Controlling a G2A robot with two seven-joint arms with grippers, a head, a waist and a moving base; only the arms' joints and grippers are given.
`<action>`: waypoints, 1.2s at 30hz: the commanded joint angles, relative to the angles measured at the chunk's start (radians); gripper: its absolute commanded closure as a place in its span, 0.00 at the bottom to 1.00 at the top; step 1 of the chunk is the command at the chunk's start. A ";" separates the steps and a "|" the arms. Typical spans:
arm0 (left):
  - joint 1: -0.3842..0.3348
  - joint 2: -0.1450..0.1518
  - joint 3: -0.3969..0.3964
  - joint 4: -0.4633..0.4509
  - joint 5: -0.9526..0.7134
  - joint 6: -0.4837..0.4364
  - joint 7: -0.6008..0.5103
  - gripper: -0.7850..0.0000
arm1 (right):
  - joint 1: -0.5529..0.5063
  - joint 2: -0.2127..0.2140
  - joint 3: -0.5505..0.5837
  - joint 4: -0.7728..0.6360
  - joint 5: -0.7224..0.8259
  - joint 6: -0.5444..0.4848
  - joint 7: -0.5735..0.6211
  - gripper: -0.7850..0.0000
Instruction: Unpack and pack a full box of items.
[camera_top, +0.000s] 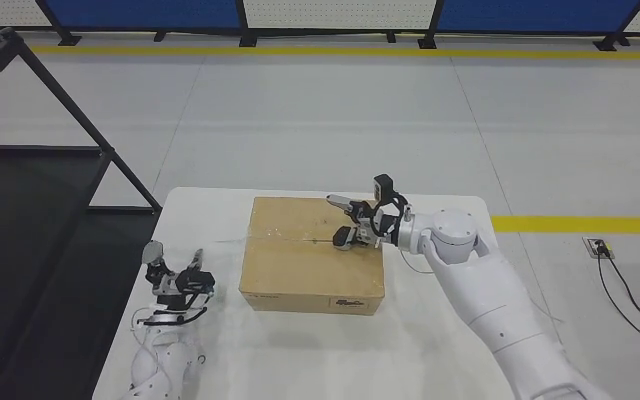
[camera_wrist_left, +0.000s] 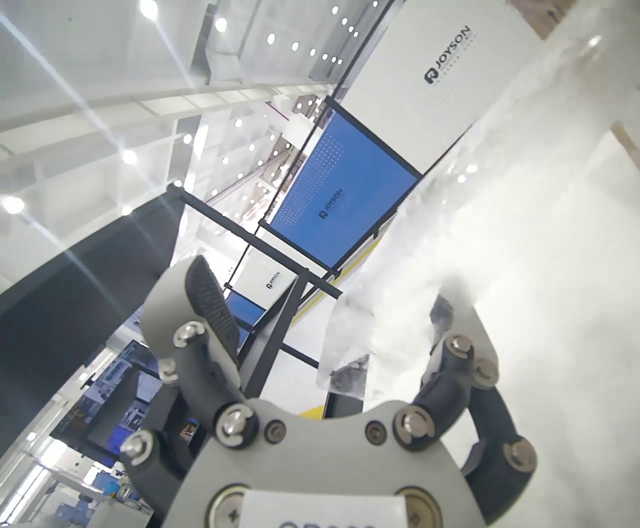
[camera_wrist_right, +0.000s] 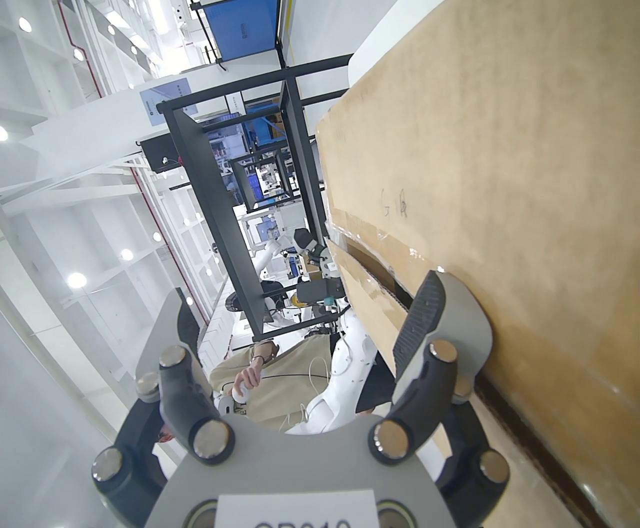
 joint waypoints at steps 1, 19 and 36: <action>0.002 -0.001 -0.005 -0.022 -0.009 0.006 0.001 0.00 | 0.004 -0.002 -0.004 0.005 0.001 -0.001 0.001 0.00; 0.007 -0.015 -0.002 -0.141 -0.004 0.056 -0.025 0.00 | -0.011 0.004 0.013 -0.015 -0.011 0.000 0.000 0.00; -0.075 -0.024 0.030 -0.078 0.074 -0.102 -0.180 0.00 | -0.034 0.013 0.036 -0.039 -0.015 -0.002 0.002 0.00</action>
